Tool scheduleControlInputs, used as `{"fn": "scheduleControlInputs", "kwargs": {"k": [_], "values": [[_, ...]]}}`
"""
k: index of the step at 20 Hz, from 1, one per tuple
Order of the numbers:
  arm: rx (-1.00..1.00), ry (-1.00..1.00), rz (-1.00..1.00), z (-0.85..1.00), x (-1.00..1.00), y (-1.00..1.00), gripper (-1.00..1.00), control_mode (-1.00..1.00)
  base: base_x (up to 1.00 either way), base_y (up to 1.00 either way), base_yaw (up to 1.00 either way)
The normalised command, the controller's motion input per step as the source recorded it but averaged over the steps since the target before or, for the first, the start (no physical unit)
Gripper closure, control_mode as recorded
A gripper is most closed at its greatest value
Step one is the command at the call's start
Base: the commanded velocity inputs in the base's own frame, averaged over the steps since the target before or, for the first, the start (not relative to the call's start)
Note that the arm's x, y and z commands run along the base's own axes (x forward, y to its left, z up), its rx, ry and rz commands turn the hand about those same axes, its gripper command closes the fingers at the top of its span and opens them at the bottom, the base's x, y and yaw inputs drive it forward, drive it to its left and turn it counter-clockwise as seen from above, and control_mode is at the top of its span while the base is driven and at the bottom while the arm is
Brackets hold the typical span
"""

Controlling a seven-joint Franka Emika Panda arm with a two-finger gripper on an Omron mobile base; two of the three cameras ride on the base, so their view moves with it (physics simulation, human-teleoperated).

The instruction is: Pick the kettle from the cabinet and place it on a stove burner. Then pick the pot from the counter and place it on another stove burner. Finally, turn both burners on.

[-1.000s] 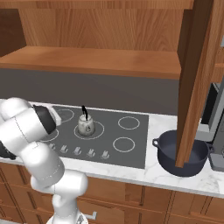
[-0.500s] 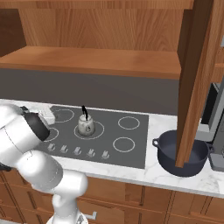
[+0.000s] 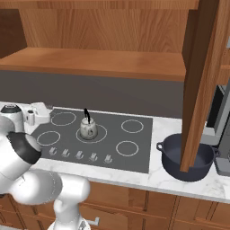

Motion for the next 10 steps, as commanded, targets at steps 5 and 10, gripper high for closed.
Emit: {"fn": "scheduleControlInputs", "kwargs": {"k": [5, 10], "values": [[0.06, 0.00, 0.00, 0.42, -0.25, -0.11, -1.00, -1.00, 0.00, 0.00, 0.00], [0.06, 0.00, 0.00, 0.36, -0.18, -0.23, -1.00, -1.00, 0.00, 0.00, 0.00]]}}
